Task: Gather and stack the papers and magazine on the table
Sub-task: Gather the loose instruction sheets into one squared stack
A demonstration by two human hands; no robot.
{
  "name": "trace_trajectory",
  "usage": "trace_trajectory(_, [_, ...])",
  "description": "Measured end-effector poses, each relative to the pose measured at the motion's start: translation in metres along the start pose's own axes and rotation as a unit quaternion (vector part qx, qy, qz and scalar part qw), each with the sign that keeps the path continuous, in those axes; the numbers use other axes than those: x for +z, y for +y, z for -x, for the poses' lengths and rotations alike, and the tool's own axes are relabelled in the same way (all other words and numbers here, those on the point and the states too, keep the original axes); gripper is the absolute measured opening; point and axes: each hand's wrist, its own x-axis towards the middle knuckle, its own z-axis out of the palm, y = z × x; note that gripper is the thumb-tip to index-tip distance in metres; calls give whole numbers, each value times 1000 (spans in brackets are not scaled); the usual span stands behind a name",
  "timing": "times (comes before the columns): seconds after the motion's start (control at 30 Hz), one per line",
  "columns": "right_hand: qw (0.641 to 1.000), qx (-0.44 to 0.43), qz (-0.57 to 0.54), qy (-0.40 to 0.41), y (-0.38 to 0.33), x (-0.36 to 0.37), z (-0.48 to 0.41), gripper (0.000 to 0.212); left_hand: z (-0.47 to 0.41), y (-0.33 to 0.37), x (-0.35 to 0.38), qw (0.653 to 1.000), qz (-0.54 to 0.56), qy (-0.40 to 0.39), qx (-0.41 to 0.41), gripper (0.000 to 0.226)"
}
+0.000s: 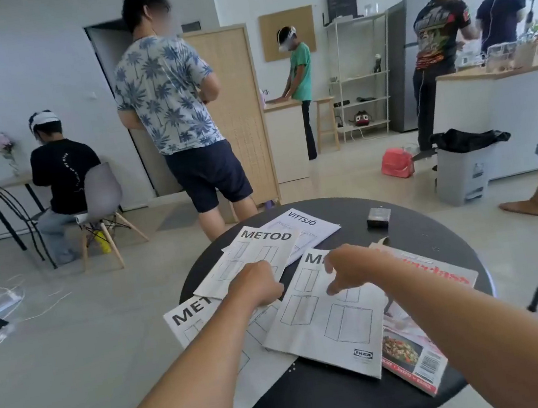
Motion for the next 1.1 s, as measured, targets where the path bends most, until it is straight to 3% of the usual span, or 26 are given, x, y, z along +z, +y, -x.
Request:
trace_trajectory(0.1, [1000, 7, 0, -26, 2, 9, -6, 61, -6, 6, 12, 1000, -1, -19, -6, 36])
trace_trajectory(0.2, [999, 8, 9, -47, 4, 16, -13, 63, -12, 16, 22, 999, -13, -32, 4, 17])
trace_trajectory(0.37, [999, 3, 13, -48, 7, 20, -20, 63, -21, 25, 35, 999, -20, -29, -12, 19])
trace_trajectory(0.63, [999, 8, -16, -33, 13, 27, -25, 64, -30, 25, 44, 996, 74, -33, -44, 15])
trace_trajectory(0.73, [999, 9, -24, -20, 17, 30, -25, 66, -34, 18, 48, 992, 116, 1, -40, 10])
trace_trajectory(0.9, [991, 33, -107, 75, 17, 30, -28, 78, -42, 6, 33, 979, 185, 78, -12, 12])
trace_trajectory(1.0, [972, 93, -154, 152, 11, 26, -32, 79, -52, -11, 15, 974, 202, 106, -17, 13])
trace_trajectory(1.1, [942, 158, -266, 130, 0, 19, -37, 77, -63, -37, 1, 968, 221, 117, -37, 17])
